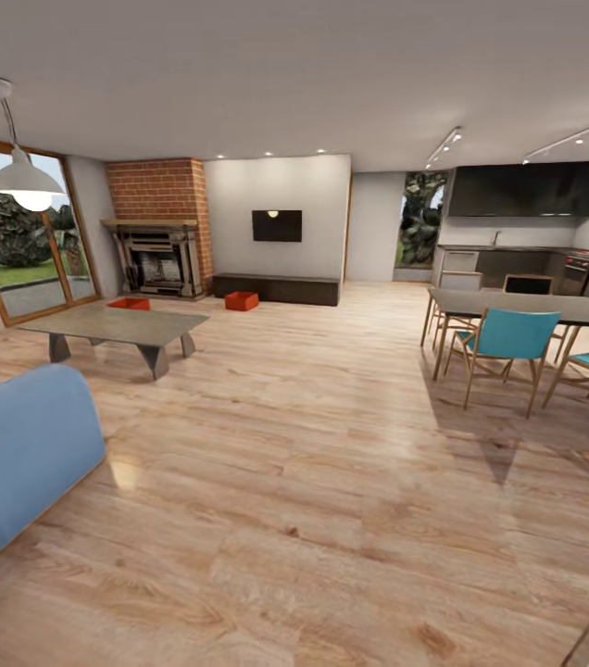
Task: Move the two storage containers from the living room to the garage. In the garage, place one container on the floor and stack the other container on top of it (either order is fine).
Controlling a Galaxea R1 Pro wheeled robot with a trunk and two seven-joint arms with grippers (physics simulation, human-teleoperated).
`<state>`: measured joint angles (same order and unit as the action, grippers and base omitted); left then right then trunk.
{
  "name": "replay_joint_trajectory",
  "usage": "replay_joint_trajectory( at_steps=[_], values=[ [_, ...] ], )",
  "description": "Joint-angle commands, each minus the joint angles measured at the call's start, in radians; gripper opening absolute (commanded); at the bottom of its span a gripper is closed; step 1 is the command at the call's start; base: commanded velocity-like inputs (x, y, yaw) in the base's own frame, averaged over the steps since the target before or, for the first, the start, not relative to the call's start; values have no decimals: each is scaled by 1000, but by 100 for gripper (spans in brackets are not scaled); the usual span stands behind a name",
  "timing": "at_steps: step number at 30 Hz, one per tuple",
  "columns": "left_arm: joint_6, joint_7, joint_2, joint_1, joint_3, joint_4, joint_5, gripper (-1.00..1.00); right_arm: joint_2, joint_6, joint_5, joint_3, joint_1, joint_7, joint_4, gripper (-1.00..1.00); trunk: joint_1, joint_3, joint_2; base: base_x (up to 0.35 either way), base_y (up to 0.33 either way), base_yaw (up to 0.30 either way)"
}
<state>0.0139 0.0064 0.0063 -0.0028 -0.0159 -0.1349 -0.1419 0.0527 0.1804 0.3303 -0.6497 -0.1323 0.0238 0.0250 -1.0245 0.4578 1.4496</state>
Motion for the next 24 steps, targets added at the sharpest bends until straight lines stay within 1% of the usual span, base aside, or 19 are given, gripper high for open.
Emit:
replay_joint_trajectory(
  at_steps=[1, 24],
  values=[
    [1, 1, 0, 0, -1, 0, -7, 100, -1, 5, 7, -8, -1, 1, 3, 100, -1, 1, 0, 323, 0, -4],
    [1, 1, 0, 0, -1, 0, -7, 100, -1, 5, 7, -8, -1, 1, 3, 100, -1, 1, 0, 323, 0, 0]
  ],
)
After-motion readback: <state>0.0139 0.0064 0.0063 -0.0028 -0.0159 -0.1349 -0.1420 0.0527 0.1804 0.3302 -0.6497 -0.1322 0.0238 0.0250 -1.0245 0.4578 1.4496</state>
